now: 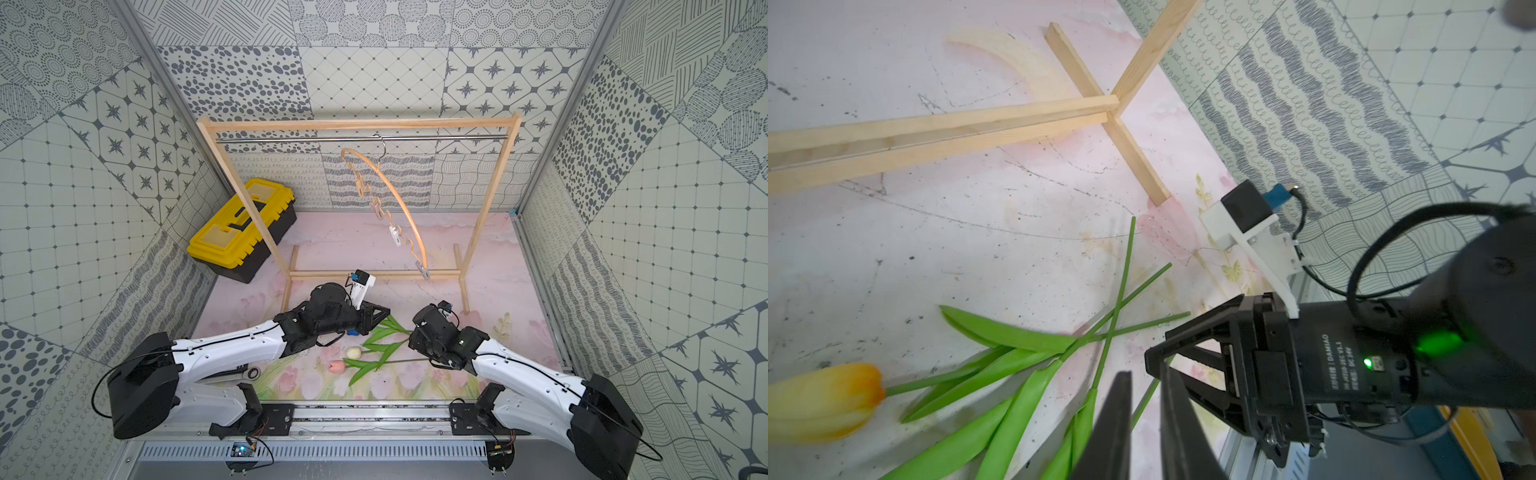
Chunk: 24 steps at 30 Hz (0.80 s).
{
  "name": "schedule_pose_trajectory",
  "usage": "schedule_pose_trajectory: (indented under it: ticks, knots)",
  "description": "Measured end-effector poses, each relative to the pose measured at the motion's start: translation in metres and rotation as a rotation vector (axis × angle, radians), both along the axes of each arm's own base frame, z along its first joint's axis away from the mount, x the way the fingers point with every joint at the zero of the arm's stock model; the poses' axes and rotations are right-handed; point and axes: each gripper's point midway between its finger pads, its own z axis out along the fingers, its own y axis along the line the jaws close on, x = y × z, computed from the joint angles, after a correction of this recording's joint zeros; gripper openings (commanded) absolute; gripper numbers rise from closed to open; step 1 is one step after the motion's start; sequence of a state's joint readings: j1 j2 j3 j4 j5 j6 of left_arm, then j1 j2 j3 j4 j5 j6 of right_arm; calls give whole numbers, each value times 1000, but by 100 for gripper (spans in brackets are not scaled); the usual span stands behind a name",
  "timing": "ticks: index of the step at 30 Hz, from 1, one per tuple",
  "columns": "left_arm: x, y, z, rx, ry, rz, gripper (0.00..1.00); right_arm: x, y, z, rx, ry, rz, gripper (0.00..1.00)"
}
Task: Dry the flowers on a clothes hanger
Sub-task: Pick up the flower at the center of the board.
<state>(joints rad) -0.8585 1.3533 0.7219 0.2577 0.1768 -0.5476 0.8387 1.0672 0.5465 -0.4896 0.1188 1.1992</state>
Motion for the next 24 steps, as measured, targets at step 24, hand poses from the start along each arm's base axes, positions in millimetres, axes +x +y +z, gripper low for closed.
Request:
schedule_pose_trajectory:
  ticks: [24]
  knots:
    - [2,26,-32,130,41,93,11,8,25,-40,-74,162,-253,35]
